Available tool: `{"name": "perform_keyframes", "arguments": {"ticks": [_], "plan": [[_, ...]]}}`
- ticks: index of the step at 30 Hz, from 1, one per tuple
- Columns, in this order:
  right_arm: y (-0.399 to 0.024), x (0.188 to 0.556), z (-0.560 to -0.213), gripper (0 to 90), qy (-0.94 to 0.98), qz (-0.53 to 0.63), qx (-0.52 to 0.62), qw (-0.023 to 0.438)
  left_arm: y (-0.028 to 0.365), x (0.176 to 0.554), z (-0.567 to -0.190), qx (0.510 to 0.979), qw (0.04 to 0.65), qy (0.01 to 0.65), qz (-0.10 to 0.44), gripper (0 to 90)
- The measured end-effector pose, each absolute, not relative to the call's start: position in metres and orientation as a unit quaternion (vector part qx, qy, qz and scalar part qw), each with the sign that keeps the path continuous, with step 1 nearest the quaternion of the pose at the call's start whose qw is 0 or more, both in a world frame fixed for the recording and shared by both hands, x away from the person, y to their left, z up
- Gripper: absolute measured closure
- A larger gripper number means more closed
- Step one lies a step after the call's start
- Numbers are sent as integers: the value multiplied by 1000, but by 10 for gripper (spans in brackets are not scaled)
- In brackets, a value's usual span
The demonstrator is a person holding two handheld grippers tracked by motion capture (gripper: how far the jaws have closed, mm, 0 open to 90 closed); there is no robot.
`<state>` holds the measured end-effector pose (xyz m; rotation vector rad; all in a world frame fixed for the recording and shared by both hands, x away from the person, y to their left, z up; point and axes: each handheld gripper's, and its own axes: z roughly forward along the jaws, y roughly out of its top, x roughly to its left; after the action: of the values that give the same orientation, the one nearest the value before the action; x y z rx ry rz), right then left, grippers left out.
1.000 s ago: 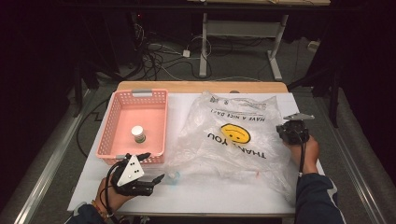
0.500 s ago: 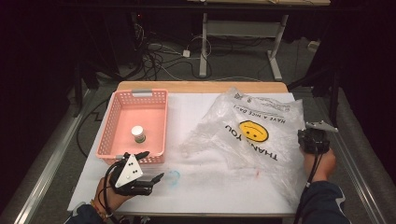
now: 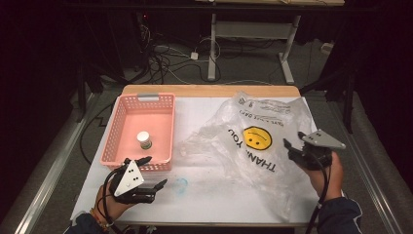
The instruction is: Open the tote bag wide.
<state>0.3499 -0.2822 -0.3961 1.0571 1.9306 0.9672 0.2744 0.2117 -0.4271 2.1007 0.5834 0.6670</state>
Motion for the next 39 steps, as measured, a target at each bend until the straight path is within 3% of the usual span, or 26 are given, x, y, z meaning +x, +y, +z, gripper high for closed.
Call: {"name": "perform_keyframes", "arguments": {"ticks": [7, 14, 21, 24, 27, 29, 32, 39], "plan": [[-250, 329, -377, 368, 756, 380, 373, 380, 212, 273, -427, 838, 416, 231, 267, 174], [-283, 329, -371, 313, 699, 404, 445, 386, 212, 273, -427, 839, 415, 232, 266, 174], [-296, 325, -371, 349, 690, 412, 439, 402, 210, 274, -427, 839, 414, 232, 267, 174], [-281, 320, -369, 350, 710, 430, 406, 384, 211, 274, -427, 839, 414, 232, 267, 174], [-244, 320, -376, 356, 759, 440, 351, 327, 211, 274, -428, 839, 413, 233, 266, 174], [-236, 320, -379, 360, 773, 436, 339, 313, 211, 275, -428, 839, 413, 233, 266, 174], [-188, 319, -400, 352, 836, 393, 278, 262, 211, 275, -428, 840, 413, 232, 266, 174], [-151, 324, -430, 327, 883, 327, 240, 238, 210, 274, -429, 842, 410, 231, 263, 174]]}}
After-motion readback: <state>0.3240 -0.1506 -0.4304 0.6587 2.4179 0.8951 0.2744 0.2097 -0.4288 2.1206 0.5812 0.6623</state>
